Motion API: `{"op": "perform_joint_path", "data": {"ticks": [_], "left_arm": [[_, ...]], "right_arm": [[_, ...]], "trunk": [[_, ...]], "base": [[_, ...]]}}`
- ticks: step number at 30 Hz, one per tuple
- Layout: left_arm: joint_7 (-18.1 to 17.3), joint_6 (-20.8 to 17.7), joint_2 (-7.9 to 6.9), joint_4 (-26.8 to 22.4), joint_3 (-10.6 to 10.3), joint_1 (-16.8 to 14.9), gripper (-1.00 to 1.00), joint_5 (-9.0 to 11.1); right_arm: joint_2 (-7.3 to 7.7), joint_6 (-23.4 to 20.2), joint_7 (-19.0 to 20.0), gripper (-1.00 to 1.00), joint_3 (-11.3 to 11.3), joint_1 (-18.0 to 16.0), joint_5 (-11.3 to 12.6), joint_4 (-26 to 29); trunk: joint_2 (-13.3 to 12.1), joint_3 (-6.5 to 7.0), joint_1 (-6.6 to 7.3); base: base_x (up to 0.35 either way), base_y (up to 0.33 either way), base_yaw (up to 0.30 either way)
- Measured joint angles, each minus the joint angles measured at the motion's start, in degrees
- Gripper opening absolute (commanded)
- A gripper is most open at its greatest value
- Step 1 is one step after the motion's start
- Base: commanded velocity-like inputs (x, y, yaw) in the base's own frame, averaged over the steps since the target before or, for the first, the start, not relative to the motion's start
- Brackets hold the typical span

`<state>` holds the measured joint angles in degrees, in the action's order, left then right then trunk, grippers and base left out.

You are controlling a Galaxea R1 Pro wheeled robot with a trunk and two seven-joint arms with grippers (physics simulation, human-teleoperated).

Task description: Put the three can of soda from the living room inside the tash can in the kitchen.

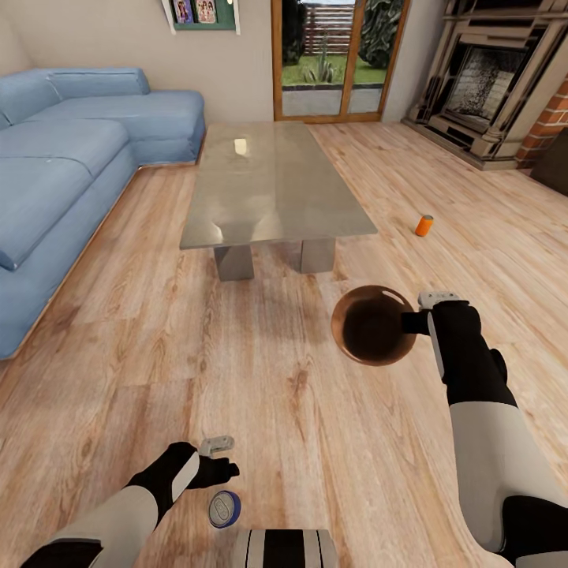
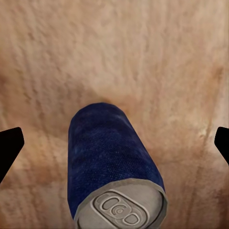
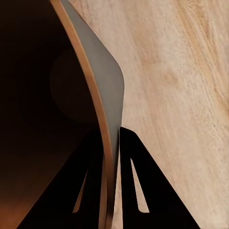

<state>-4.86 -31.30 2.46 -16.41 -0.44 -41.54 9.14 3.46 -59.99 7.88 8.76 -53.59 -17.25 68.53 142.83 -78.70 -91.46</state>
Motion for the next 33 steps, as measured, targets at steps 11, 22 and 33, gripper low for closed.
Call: {"op": "perform_joint_path", "data": {"ticks": [11,22,33], "left_arm": [[0.0,0.0,0.08,0.1,0.0,0.6,1.00,0.0],[0.0,0.0,0.14,0.4,-0.1,1.9,1.00,0.0],[0.0,0.0,0.52,0.4,-0.1,2.1,1.00,0.0]], "right_arm": [[0.03,0.0,0.0,-1.00,0.0,0.0,0.0,-0.1],[-0.01,0.0,0.0,-1.00,-0.1,0.0,0.1,-0.3],[0.05,0.0,0.0,-1.00,-0.1,0.0,0.1,-0.3]], "trunk": [[0.0,0.00,0.00],[0.0,0.00,0.00],[0.0,0.00,0.00]], "base": [[0.000,0.000,0.000],[0.000,0.000,0.000],[0.000,0.000,0.000]]}}
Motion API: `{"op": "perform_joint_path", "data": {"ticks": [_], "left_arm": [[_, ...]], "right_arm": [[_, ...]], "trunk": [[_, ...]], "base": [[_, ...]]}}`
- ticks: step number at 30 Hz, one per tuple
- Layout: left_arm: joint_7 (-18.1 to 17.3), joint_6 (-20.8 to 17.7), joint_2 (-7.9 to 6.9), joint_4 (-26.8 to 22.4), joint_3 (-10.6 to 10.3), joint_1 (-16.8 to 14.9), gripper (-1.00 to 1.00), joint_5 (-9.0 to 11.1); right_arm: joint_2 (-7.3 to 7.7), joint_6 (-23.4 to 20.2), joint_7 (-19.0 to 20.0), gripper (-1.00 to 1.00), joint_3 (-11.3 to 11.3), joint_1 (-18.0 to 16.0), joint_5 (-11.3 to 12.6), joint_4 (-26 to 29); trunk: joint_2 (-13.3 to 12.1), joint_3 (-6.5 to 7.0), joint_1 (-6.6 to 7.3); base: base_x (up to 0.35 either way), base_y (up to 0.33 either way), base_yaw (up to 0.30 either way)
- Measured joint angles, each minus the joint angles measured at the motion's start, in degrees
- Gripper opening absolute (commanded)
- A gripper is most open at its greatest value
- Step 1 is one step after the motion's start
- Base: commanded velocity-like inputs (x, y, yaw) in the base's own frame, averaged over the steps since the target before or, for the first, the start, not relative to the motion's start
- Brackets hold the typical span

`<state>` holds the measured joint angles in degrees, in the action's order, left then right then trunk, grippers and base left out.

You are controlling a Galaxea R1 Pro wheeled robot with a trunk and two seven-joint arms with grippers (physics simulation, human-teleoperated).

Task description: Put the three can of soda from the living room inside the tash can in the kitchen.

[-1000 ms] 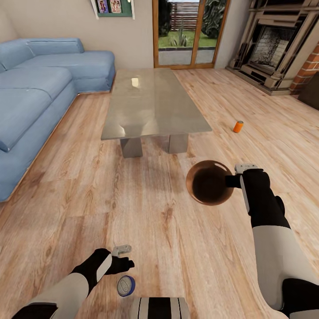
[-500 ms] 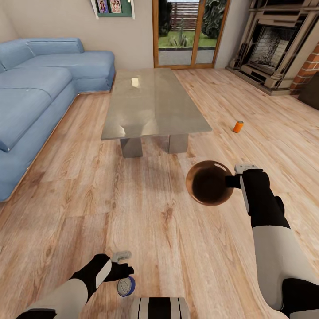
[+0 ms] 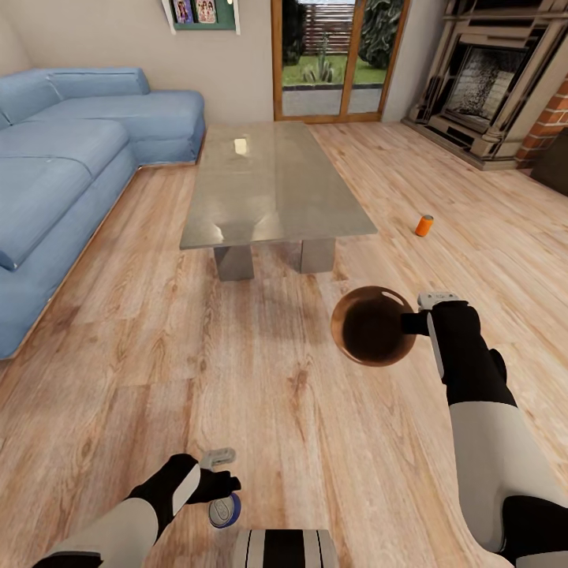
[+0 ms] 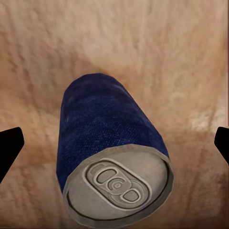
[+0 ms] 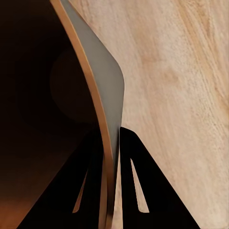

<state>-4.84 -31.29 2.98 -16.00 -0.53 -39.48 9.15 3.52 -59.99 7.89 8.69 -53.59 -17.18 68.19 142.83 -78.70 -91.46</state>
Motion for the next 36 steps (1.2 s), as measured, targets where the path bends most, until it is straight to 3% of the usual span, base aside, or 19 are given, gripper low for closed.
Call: {"op": "perform_joint_path", "data": {"ticks": [12,36], "left_arm": [[0.0,0.0,0.67,0.7,0.0,0.1,1.00,-0.1],[0.1,1.6,0.62,3.3,0.0,0.1,1.00,-0.2]], "right_arm": [[0.00,0.0,0.0,-1.00,0.1,0.0,0.0,0.0],[0.00,0.0,0.0,-1.00,0.1,0.0,-0.1,0.0]], "trunk": [[0.0,0.00,0.00],[0.0,0.00,0.00]], "base": [[0.000,0.000,0.000],[0.000,0.000,0.000]]}}
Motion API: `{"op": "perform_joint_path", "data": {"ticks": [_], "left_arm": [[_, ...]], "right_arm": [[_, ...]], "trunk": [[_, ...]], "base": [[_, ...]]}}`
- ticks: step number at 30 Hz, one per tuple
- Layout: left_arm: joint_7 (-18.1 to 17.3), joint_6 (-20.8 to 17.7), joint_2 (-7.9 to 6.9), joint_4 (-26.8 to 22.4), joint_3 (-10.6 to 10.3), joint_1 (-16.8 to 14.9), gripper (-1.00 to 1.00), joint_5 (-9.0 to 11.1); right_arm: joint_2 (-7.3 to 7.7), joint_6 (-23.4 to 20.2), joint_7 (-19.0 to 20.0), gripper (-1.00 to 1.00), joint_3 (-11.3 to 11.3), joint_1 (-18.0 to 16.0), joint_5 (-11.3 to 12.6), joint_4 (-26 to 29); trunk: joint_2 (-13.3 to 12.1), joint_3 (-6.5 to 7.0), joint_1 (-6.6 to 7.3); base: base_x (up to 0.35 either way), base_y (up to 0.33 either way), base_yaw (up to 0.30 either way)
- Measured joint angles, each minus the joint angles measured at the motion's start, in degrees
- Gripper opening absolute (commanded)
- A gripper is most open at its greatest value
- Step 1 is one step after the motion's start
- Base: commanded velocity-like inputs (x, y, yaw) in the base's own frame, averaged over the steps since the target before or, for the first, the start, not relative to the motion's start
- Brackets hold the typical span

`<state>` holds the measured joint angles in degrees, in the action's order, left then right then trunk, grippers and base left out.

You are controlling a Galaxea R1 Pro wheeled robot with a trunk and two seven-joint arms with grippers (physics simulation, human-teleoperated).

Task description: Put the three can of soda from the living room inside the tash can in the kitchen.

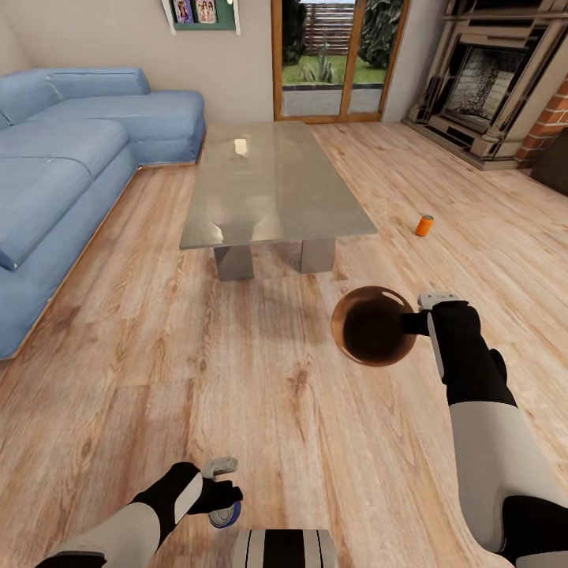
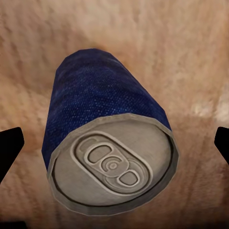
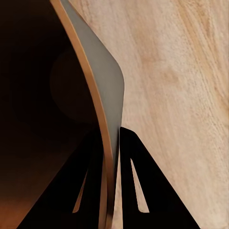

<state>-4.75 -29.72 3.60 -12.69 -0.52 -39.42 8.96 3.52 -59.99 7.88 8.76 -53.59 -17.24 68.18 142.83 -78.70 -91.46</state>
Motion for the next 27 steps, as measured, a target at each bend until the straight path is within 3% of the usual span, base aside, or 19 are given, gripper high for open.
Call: {"op": "perform_joint_path", "data": {"ticks": [27], "left_arm": [[0.3,0.1,0.09,1.5,0.0,0.4,1.00,-0.1]], "right_arm": [[0.05,0.0,0.0,-1.00,0.0,0.0,0.0,0.0]], "trunk": [[0.0,0.00,0.00]], "base": [[0.000,0.000,0.000]]}}
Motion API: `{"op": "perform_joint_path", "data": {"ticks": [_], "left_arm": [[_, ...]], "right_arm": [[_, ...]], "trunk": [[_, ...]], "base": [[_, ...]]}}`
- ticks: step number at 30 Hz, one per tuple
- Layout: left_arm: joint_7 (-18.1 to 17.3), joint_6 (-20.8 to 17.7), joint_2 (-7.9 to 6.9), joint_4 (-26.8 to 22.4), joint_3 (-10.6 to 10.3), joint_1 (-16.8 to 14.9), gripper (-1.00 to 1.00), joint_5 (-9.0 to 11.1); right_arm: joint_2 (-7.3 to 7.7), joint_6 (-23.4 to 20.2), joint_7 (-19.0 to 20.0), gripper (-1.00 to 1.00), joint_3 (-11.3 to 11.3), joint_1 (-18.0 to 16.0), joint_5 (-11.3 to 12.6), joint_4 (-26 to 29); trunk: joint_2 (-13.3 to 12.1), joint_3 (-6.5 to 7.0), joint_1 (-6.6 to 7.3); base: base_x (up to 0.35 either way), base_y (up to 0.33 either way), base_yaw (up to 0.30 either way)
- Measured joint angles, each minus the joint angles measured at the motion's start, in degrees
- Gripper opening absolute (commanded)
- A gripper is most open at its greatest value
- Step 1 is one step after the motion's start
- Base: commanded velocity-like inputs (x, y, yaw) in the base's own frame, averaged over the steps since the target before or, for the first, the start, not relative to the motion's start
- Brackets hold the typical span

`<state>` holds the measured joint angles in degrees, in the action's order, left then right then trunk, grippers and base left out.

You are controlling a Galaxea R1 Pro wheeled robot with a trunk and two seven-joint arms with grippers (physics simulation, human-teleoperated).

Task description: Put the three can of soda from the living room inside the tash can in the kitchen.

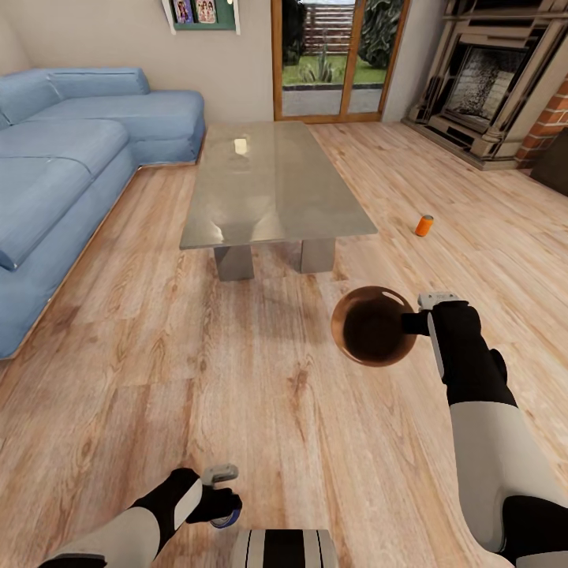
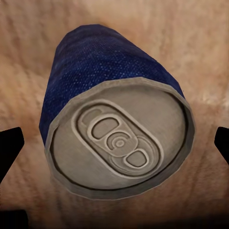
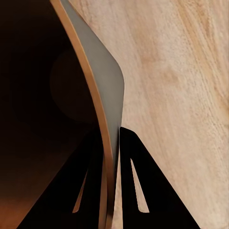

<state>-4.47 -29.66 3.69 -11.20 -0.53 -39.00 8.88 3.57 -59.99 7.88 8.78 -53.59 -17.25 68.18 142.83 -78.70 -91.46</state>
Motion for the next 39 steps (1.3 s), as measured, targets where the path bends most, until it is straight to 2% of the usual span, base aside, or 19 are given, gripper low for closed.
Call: {"op": "perform_joint_path", "data": {"ticks": [27,34,35,39], "left_arm": [[0.2,0.0,-0.15,-0.1,0.0,0.0,1.00,0.2],[1.2,0.0,-0.07,-0.1,0.0,0.0,1.00,0.2],[1.4,0.0,-0.04,-0.1,0.0,0.0,-1.00,0.2],[1.7,0.0,-0.05,-0.1,0.1,0.0,-1.00,0.5]], "right_arm": [[-0.04,0.0,0.0,-1.00,-0.1,0.0,0.0,0.0],[0.03,0.0,0.0,-1.00,-0.1,0.0,0.0,0.0],[0.03,0.0,0.0,-1.00,0.0,0.0,0.1,0.0],[0.04,0.0,0.0,-1.00,0.0,0.0,0.0,0.0]], "trunk": [[0.0,0.00,0.00],[0.0,0.00,0.00],[0.0,0.00,0.00],[0.0,0.00,0.00]], "base": [[0.000,0.000,0.000],[0.000,0.000,0.000],[0.000,0.000,0.000],[0.000,0.000,0.000]]}}
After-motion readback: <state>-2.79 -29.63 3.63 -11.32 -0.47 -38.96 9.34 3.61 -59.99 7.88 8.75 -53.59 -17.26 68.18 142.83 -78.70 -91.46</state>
